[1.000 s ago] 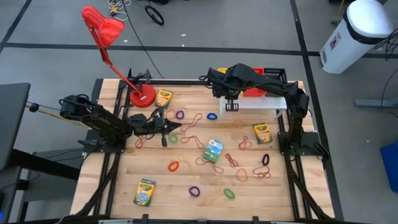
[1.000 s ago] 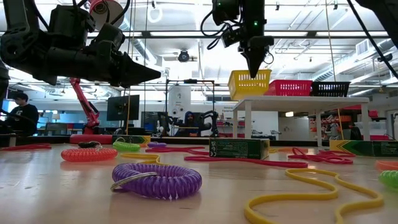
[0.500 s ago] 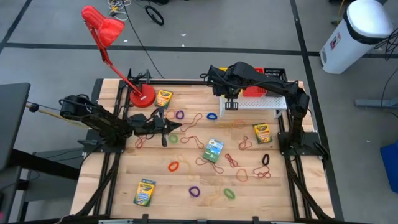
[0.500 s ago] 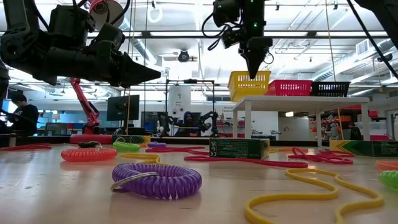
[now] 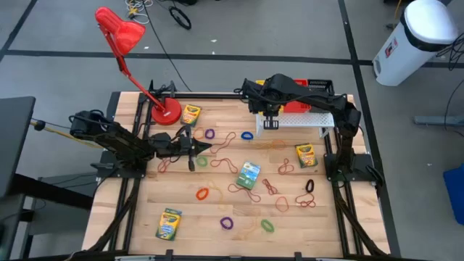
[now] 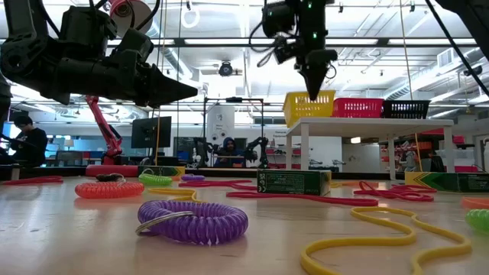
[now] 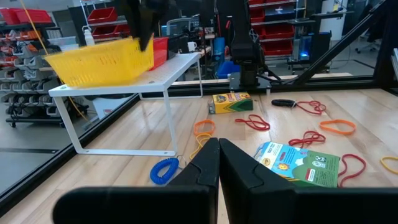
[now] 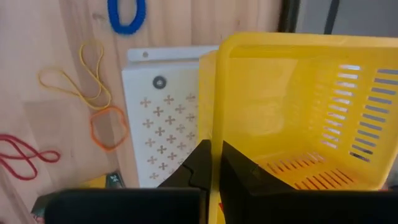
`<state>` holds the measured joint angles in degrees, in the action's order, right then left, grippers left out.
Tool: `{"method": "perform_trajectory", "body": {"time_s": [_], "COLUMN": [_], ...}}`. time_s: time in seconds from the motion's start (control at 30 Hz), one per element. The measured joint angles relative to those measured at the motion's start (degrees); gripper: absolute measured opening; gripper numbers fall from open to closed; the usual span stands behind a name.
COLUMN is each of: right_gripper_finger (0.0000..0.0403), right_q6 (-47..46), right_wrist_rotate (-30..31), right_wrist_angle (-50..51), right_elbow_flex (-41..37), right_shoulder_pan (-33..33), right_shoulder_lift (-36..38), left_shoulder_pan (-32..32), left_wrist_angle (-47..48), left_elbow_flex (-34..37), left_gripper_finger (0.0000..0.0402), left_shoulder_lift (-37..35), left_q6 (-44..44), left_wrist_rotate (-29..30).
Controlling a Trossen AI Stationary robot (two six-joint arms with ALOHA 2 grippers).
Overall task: Pick & Place Office Desk Supplies
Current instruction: Put the yellow basket on the shelf
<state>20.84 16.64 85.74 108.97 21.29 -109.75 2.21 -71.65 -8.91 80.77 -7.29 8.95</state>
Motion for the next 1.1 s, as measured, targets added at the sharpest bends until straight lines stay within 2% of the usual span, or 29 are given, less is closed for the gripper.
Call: {"method": "perform_trajectory", "body": {"time_s": [0.2,0.7,0.87,1.1], "right_gripper_finger": [0.0020,0.0024,0.0035,0.0054], "right_q6": [0.0,0.0,-0.5,-0.4], "right_wrist_rotate": [2.3,1.3,4.3,4.8], "right_wrist_angle": [-2.4,-1.1,0.1,0.2], "right_elbow_flex": [-4.5,-1.5,-1.4,-1.4], "right_shoulder_pan": [0.0,0.0,0.0,0.0], "right_shoulder_lift": [0.1,0.0,0.0,0.0], "left_shoulder_pan": [0.0,0.0,0.0,0.0], "left_wrist_angle": [0.3,0.3,0.3,0.3], "left_elbow_flex": [0.0,0.0,0.0,0.0], "left_gripper_finger": [0.0009,0.0009,0.0009,0.0009], "left_shoulder_lift": [0.0,0.0,0.0,0.0], "left_q6": [0.0,0.0,0.0,0.0], "left_wrist_rotate": [0.0,0.0,0.0,0.0]}}
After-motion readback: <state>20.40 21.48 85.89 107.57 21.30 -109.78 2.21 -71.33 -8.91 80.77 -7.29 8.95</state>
